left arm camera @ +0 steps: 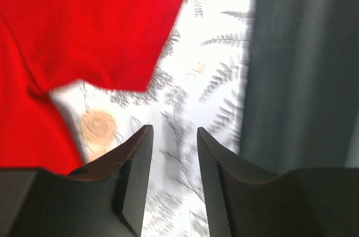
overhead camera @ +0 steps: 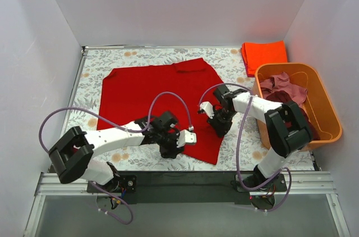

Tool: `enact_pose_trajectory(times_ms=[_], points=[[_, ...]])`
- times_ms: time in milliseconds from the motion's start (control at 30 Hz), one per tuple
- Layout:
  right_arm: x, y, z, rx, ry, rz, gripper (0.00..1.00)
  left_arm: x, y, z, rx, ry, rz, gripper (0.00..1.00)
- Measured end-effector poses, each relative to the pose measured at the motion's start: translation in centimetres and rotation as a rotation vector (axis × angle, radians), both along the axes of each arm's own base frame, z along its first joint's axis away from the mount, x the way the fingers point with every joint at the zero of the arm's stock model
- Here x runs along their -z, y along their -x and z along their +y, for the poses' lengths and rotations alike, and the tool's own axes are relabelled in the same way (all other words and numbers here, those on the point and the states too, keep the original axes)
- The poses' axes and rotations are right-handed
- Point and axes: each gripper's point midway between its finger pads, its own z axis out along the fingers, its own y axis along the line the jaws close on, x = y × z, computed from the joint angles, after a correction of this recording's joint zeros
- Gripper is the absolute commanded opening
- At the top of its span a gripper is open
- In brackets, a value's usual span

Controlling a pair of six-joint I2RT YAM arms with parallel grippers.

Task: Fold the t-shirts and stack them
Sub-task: Flatten the tshirt out

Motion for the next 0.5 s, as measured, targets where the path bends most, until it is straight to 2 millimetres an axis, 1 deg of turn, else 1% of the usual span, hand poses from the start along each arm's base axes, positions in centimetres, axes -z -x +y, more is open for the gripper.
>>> enact_pose_trajectory(times_ms=[67,100,133,200,267,333,367,400,433,500], points=[[0.0,1.1,-0.5,-0.034,0.023,-0.018,0.22,-1.6,0.5,0.6,-0.022,0.027,0.063,0.38],[0.1,1.7,-0.6,-0.055,0.034,-0.025,0.22,-2.6,0.1,1.0,-0.056,0.049,0.090,0.38],[0.1,2.3,-0.8,-0.077,0.045,-0.033,0.22,-3.8,-0.9,1.4,-0.110,0.084,0.110,0.38],[0.1,3.2,-1.3,-0.117,0.066,-0.056,0.22,-6.6,-3.9,2.8,-0.248,0.166,0.112,0.38],[0.2,4.0,-1.8,-0.146,0.086,-0.067,0.22,-9.4,-7.4,5.2,-0.402,0.239,0.081,0.38],[0.1,4.4,-2.4,-0.152,0.107,-0.068,0.24,-11.4,-10.2,7.8,-0.534,0.287,0.053,0.37],[0.0,4.5,-2.7,-0.155,0.120,-0.063,0.27,-12.1,-11.6,9.4,-0.605,0.305,0.043,0.36],[-0.1,4.5,-2.9,-0.152,0.126,-0.055,0.32,-12.3,-12.6,10.6,-0.655,0.310,0.040,0.36],[-0.5,4.5,-3.1,-0.145,0.127,-0.044,0.34,-12.4,-13.8,12.3,-0.725,0.313,0.042,0.36],[-1.8,3.4,-2.8,-0.117,0.112,-0.043,0.37,-11.9,-16.3,15.5,-0.862,0.311,0.066,0.36]])
